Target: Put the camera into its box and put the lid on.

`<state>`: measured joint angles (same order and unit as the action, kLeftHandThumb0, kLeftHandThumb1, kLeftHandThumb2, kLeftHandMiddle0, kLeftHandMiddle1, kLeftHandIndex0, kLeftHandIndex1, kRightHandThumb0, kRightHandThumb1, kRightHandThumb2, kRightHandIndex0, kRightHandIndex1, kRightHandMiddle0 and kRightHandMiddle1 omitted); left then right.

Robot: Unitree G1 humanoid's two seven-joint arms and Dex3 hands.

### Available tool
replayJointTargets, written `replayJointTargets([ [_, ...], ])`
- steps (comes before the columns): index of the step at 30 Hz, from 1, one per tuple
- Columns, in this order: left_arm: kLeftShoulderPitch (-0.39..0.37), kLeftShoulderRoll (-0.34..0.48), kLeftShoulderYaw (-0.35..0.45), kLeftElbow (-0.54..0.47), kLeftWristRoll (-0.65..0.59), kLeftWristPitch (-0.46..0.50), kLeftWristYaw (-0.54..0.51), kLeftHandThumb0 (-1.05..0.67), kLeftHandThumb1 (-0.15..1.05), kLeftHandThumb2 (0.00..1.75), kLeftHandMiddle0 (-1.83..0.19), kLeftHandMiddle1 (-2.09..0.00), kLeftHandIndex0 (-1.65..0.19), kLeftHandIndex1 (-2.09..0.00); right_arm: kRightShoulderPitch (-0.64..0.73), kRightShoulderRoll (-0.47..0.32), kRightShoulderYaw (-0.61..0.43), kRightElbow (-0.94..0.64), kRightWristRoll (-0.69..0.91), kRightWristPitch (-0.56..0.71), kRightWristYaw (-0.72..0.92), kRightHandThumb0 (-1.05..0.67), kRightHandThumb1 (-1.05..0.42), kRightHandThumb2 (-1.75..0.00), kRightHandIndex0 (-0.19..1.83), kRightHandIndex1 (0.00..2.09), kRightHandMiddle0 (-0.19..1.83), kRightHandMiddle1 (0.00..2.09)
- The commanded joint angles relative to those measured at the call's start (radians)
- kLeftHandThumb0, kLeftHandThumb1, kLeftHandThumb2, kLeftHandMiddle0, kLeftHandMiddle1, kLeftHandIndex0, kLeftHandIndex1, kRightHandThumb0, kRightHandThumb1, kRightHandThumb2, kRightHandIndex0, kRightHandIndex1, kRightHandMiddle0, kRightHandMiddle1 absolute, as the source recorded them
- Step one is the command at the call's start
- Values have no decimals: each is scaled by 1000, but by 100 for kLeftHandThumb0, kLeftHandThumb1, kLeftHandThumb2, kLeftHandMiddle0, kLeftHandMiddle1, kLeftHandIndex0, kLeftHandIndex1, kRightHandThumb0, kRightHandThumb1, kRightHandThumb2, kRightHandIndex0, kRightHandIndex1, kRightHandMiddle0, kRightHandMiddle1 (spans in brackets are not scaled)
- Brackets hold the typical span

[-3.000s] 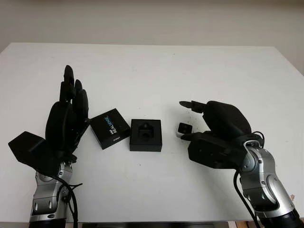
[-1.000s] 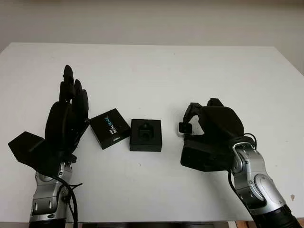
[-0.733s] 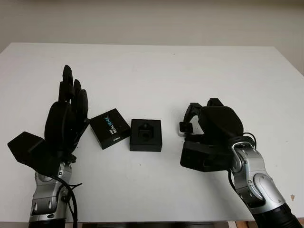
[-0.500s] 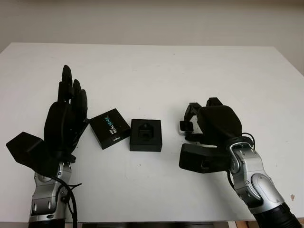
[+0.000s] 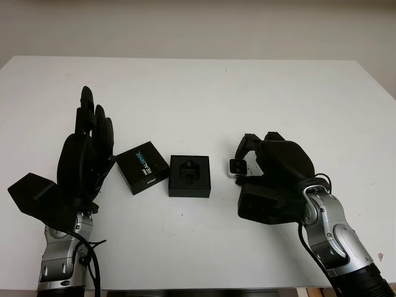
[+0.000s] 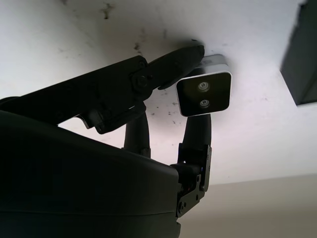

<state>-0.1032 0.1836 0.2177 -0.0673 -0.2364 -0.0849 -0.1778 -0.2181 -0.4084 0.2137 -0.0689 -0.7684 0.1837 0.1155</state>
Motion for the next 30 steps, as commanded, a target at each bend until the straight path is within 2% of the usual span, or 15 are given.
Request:
replayJointTargets([
  [1,8,1,1,-19,2,-4,0,-64,105,56,19,0,19,0,-3,27,-38,2,55,5,-14,-32,-99,-5,-8,176,31,161],
  [2,8,1,1,-19,0,-3,-2,-64,105,56,19,0,19,0,-5,38,-52,4,85,8,-15,-32,-99,-5,-9,164,33,157],
  [8,10,2,1,-19,1,-4,-5,-64,105,56,19,0,19,0,-6,75,-104,30,201,-18,-68,-33,-100,-5,1,120,32,160],
  [17,11,5,5,-18,-9,-2,-14,-64,105,55,19,0,19,0,-9,96,-118,52,269,-9,-86,-31,-101,-6,4,108,29,168],
  [21,13,6,7,-23,-14,3,-15,-64,105,55,19,0,19,0,-24,111,-148,48,345,25,-54,-29,-102,-6,2,107,26,177],
  [25,11,8,8,-19,-13,-2,-20,-64,105,55,19,0,19,0,-44,106,-168,35,414,39,-2,-30,-102,-5,4,102,32,177],
  [30,10,7,4,-24,-2,5,-9,-65,105,55,19,0,19,0,-83,101,-175,12,499,88,94,-33,-101,-5,12,73,35,175],
])
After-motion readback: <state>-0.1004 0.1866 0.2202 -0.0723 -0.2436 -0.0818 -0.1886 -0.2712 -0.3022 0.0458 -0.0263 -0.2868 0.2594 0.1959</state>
